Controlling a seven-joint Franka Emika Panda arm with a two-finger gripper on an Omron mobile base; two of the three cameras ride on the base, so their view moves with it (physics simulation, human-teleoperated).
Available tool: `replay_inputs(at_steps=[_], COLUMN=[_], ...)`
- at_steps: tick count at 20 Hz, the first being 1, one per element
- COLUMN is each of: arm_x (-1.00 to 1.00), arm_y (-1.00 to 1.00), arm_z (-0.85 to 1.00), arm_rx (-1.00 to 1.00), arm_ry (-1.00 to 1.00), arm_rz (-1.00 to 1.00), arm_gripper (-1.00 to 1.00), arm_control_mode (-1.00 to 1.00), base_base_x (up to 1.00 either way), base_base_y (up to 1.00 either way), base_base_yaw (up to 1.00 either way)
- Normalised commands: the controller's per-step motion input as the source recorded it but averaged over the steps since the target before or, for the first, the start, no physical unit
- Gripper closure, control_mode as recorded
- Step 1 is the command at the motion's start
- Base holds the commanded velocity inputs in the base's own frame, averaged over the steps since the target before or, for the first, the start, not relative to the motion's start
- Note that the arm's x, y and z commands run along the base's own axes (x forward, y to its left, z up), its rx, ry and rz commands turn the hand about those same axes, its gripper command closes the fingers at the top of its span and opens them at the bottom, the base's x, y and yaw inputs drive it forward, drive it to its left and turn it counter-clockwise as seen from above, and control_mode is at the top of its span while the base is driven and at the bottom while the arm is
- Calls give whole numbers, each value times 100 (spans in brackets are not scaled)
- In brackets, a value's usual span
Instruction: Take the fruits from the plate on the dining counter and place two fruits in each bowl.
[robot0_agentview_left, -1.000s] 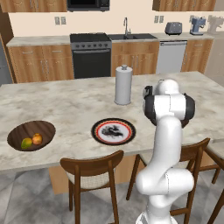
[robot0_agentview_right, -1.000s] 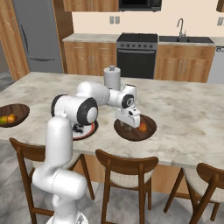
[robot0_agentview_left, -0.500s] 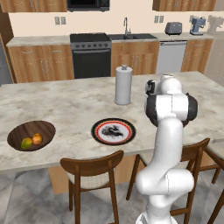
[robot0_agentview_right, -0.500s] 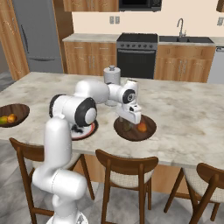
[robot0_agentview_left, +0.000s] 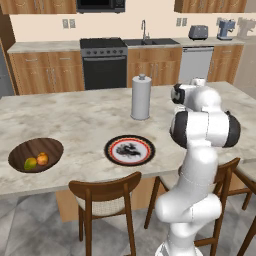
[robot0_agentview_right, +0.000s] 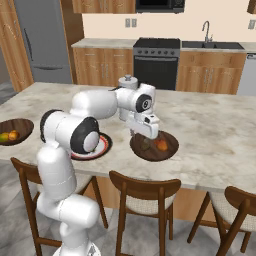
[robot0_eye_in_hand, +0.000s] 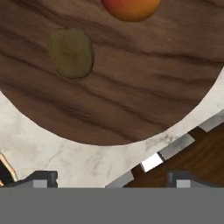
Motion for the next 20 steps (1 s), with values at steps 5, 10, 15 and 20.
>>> replay_inputs(at_steps=[5,10,15,20], arm_x=[-75,-68,-60,-67], arm_y=[47,38,19,12], arm_z=[27,30,37,37], arm_rx=[-3,-2,0,0], arm_ry=[-15,-11,-1,-1], arm_rz=[9,1,0,2], arm_gripper=[-100,-100,-100,-100], arm_control_mode=[-100,-100,-100,-100], base_base_x=[0,0,0,0], base_base_y=[0,0,0,0], base_base_yaw=[0,0,0,0])
